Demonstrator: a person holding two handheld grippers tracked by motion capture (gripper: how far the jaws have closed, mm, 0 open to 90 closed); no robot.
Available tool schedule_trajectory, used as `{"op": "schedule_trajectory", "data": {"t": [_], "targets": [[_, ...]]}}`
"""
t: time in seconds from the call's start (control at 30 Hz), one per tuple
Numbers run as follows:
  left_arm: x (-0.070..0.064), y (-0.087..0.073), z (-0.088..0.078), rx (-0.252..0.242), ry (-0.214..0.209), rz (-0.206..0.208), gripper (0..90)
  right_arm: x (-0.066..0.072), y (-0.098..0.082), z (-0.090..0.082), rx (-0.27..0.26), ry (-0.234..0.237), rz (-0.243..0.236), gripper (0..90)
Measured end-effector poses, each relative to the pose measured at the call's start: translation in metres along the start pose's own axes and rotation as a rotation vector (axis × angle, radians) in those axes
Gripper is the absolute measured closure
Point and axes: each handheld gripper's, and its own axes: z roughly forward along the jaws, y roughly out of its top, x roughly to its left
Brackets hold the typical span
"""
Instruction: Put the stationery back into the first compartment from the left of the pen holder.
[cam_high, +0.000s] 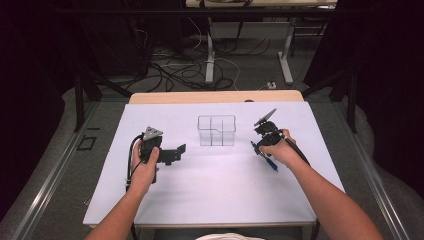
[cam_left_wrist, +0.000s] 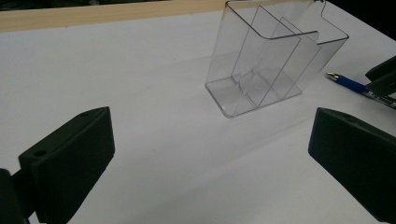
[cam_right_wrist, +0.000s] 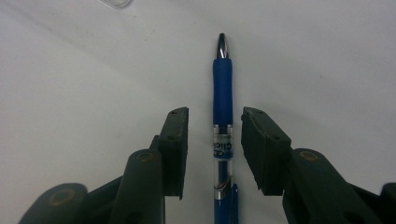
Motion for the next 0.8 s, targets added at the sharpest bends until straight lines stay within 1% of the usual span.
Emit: {"op": "schedule_trajectory", "data": {"t": [0.03,0.07,0.1,0.13,0.17,0.2,0.23,0.33,0.47,0.77,0.8], "targets": [[0.0,0.0,0.0,0.0,0.0,0.0,0.3,0.0,0.0,0.003,-0.029,0.003,0.01,63.0],[0.0,0.0,0.0,-0.001,0.001,-0.001,0.3,0.0,-0.002,0.01,-0.114,0.029,0.023,63.6],[0.0,0.0,0.0,-0.001,0.001,-0.002,0.3,0.0,-0.003,0.015,-0.164,0.046,0.04,64.3],[0.0,0.0,0.0,-0.002,0.001,-0.001,0.3,-0.001,-0.003,0.016,-0.169,0.048,0.043,65.3],[0.0,0.0,0.0,0.003,0.0,-0.001,0.3,-0.002,-0.003,0.016,-0.153,0.039,0.04,65.9],[0.0,0.0,0.0,0.005,-0.004,-0.009,0.3,-0.002,-0.003,0.014,-0.127,0.032,0.049,66.4],[0.0,0.0,0.0,0.005,-0.004,-0.009,0.3,-0.003,-0.002,0.014,-0.118,0.03,0.046,66.8],[0.0,0.0,0.0,0.006,-0.004,-0.008,0.3,-0.003,-0.003,0.016,-0.124,0.038,0.057,68.9],[0.0,0.0,0.0,0.006,-0.004,-0.008,0.3,-0.004,-0.004,0.016,-0.109,0.048,0.05,71.8],[0.0,0.0,0.001,0.0,0.003,0.001,0.3,-0.004,-0.007,0.019,-0.082,0.053,0.064,73.9],[0.0,0.0,0.001,0.001,0.003,0.001,0.3,-0.005,-0.007,0.02,-0.08,0.057,0.06,74.6]]}}
